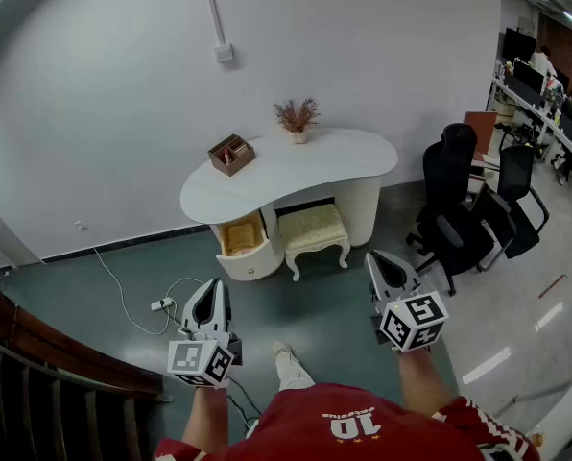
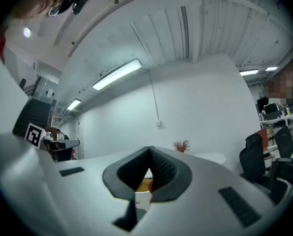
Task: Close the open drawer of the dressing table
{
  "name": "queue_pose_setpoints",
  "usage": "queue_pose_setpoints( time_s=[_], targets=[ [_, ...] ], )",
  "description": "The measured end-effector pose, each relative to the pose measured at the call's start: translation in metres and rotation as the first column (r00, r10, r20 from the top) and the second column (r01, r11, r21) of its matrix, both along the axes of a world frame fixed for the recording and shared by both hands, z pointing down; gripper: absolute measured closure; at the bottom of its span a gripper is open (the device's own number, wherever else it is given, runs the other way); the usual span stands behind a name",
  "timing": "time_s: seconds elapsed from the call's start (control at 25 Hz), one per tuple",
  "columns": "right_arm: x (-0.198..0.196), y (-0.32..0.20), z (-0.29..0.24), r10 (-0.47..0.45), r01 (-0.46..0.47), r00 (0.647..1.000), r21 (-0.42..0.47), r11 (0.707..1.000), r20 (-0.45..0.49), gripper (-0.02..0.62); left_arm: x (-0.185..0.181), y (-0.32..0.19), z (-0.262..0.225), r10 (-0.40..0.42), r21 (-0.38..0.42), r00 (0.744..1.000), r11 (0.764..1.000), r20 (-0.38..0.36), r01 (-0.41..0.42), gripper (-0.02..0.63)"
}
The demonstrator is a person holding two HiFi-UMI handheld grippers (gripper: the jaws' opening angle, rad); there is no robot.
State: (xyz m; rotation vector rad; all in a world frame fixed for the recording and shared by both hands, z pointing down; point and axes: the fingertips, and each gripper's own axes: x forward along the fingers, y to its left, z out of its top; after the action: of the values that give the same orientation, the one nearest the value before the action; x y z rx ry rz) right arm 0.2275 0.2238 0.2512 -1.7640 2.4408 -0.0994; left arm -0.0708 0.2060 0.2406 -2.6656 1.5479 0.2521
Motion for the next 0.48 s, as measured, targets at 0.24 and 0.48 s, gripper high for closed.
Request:
queue_pose_setpoints(
  time_s=[0.24, 0.48],
  targets=[
    [0.0008, 0.0028, 0.0021, 0.008, -0.008, 1.0, 0.001, 1.0, -0.011, 0.594, 0.0019, 0.0012, 0.0001, 0.015, 0.002, 1.0, 1.0, 0.007, -0.015, 0.603],
    [0.0035, 0.0063, 0.0053, 0.016, -0.016, 1.0, -0.001, 1.0, -0.017, 0.594, 0.0051, 0.0003, -0.0004, 0.024, 0.006, 1.0, 1.0, 0.018, -0.024, 0.603]
  ],
)
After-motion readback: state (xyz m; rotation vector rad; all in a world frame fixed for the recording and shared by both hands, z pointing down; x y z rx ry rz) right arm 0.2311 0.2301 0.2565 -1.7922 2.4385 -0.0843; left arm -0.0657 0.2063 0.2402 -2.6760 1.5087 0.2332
